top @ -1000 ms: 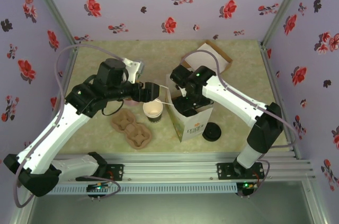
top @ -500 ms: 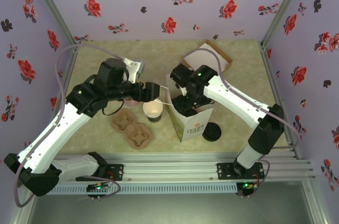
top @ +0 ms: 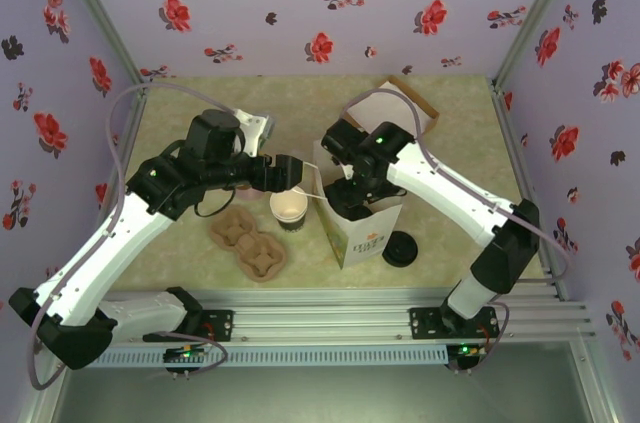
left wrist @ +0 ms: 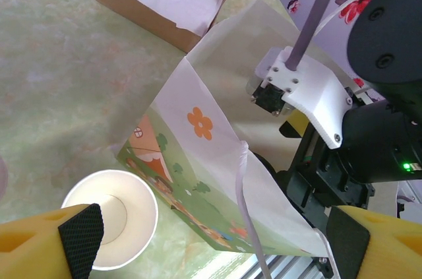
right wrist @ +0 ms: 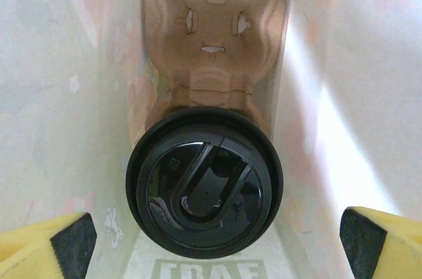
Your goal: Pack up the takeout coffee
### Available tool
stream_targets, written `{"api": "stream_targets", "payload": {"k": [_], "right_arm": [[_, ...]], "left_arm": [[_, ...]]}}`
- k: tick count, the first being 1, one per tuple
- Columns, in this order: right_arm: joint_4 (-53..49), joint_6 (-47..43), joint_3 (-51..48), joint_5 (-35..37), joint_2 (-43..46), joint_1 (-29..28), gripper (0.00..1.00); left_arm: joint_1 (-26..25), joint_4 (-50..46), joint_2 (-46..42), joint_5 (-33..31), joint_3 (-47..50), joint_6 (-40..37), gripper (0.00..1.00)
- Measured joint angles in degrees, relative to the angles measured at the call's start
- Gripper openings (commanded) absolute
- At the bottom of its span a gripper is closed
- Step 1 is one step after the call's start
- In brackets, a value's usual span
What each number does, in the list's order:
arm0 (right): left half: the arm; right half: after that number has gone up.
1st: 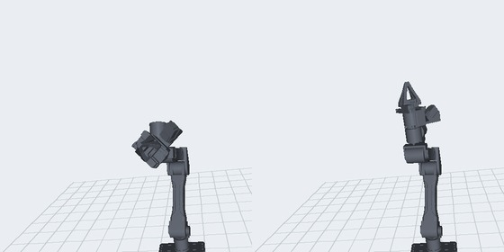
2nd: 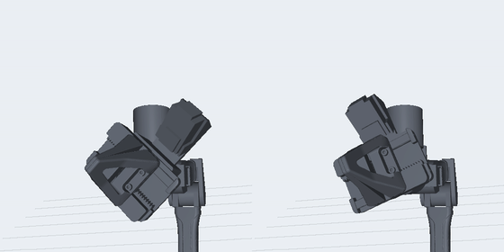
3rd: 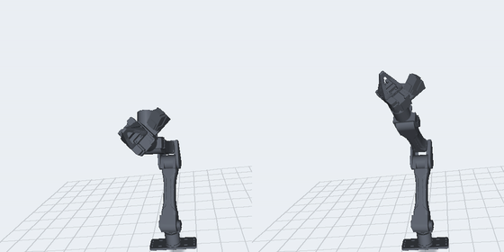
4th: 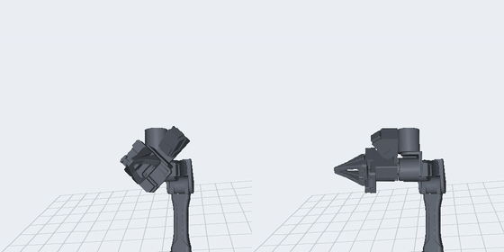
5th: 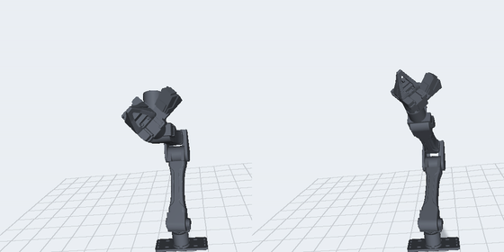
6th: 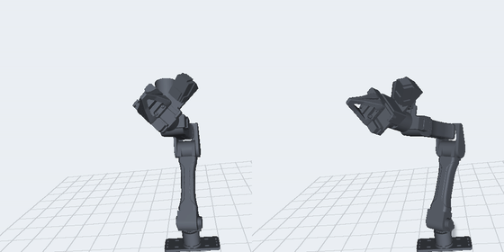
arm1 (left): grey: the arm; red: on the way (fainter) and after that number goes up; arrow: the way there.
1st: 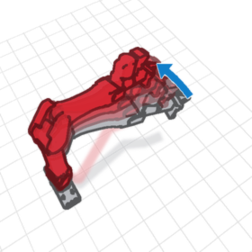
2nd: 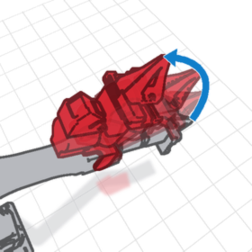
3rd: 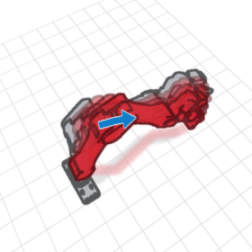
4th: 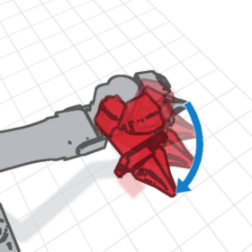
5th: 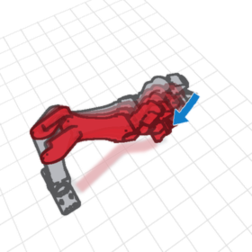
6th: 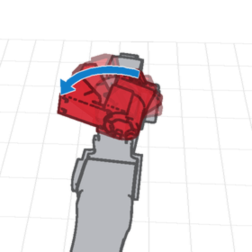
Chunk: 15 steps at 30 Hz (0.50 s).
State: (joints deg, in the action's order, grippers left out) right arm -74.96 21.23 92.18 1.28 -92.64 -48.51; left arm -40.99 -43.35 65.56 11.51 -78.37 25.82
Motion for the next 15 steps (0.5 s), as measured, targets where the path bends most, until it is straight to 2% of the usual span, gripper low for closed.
{"api": "stream_targets", "payload": {"k": [15], "right_arm": [[0.09, 0.42, 1.18, 0.11, 4.48, -0.66, 0.95]], "left_arm": [[-0.13, 1.29, 0.07, 0.04, 0.0, 0.02, 0.9]]}}
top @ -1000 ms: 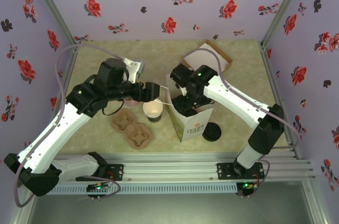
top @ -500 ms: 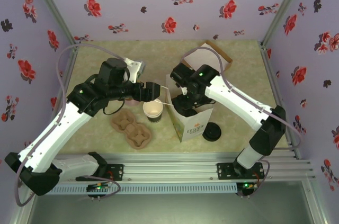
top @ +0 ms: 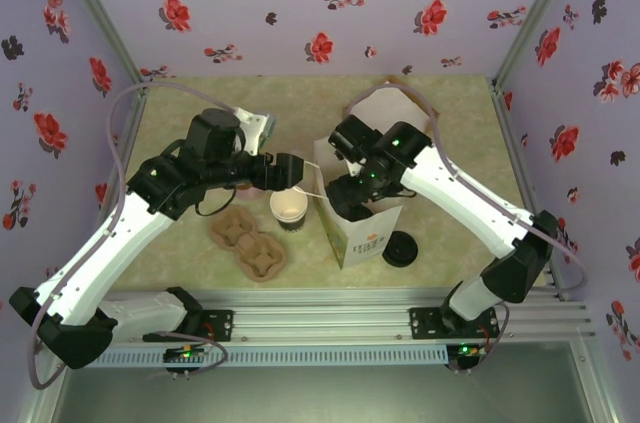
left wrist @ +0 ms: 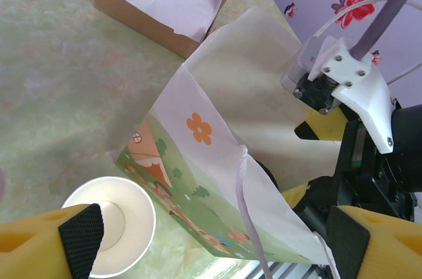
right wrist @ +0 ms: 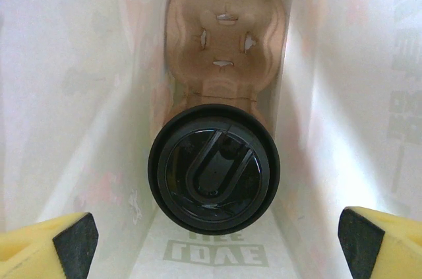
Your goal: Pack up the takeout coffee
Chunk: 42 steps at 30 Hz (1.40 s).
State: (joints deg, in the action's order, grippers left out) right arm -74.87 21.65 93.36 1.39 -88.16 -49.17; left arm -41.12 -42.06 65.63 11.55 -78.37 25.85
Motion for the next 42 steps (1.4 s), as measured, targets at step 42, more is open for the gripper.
{"api": "stream_targets", "payload": {"k": [42], "right_arm": [[16.41, 0.02, -6.67, 0.92, 30.58, -0.39, 0.93]], "left_arm": [[-6.6, 4.48, -0.31, 0.44, -6.05, -0.37, 0.93]]}}
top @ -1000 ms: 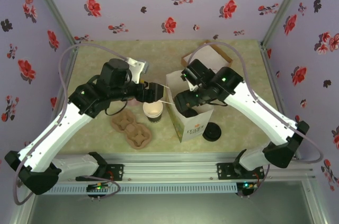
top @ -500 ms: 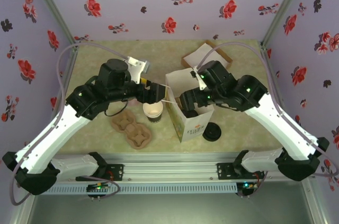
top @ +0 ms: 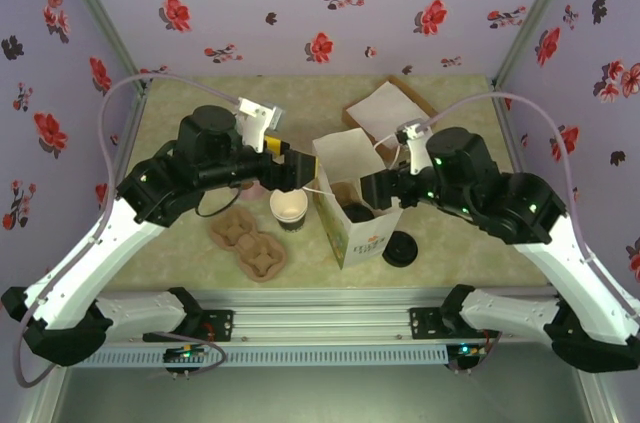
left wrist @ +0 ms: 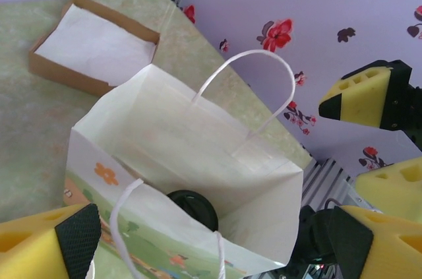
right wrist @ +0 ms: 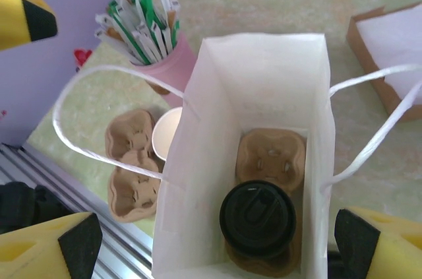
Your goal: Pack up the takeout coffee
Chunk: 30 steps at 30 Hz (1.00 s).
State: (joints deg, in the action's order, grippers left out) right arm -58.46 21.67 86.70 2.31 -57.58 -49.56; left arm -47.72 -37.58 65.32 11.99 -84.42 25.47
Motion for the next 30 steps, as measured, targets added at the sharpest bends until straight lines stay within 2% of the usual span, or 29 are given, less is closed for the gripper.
{"api": "stream_targets", "payload": {"k": [12, 18, 30], "right_arm": [[2.4, 0.46, -4.07, 4.42, 11.67, 0.0, 0.93], [2.4, 1.77, -6.01, 8.44, 16.57, 0.0, 0.97], [-0.17, 2.54, -7.48, 13.0, 18.88, 0.0, 0.99]], "left_arm": [[-2.64, 1.25, 4.94, -0.02, -4.48, -0.33, 0.99], [-3.76, 1.6, 8.61, -0.04, -7.23, -0.35, 0.99], [-4.09, -0.76, 10.69, -5.03, -8.28, -0.55, 0.99]]}}
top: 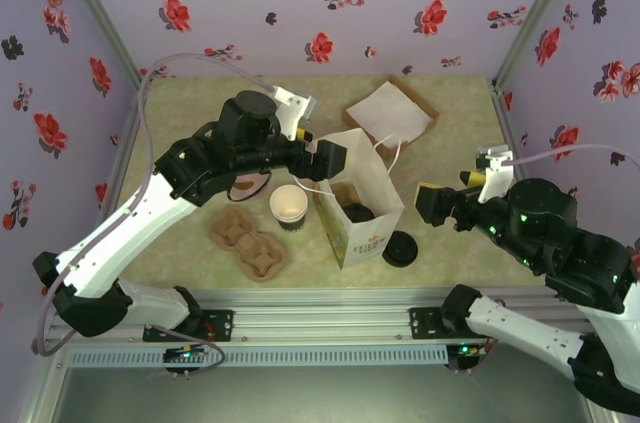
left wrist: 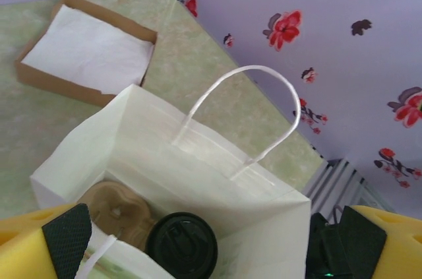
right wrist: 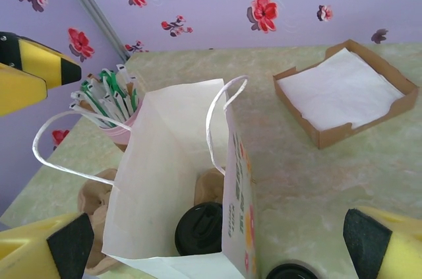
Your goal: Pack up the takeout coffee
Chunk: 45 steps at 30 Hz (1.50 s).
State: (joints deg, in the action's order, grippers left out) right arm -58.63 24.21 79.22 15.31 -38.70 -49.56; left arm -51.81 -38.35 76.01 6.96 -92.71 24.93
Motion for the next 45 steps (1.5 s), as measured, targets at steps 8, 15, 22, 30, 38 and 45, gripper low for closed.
{"api": "stream_targets", "payload": {"k": [8, 15, 22, 30, 38, 45], "right_arm": [[0.04, -0.22, 0.68, -0.33, -6.4, 0.0, 0.99], [0.39, -1.11, 5.38, -1.22, -14.21, 0.0, 0.99], [-0.87, -2.21, 15.15, -2.05, -21.97, 2.12, 0.99], [-1.92, -2.12, 23.93, -8.07, -30.29, 14.71, 0.99], [-1.62, 0.52, 18.8, -16.98, -31.82, 31.08, 0.99], [0.22, 1.4, 7.65, -19.91, -28.83, 33.57, 0.99]], "left_arm": [[0.09, -2.29, -3.93, -4.46, 3.5, -0.44, 0.99], [2.97, -4.7, -8.33, -5.97, 6.43, -0.63, 0.99], [8.37, -8.52, -11.3, -6.49, 8.46, -0.61, 0.99], [15.65, -12.81, -14.03, -6.51, 11.56, -0.35, 0.95], [21.29, -16.02, -14.88, -6.56, 13.03, -0.11, 0.86], [23.61, -16.79, -14.88, -6.36, 15.96, 0.17, 0.67]]}}
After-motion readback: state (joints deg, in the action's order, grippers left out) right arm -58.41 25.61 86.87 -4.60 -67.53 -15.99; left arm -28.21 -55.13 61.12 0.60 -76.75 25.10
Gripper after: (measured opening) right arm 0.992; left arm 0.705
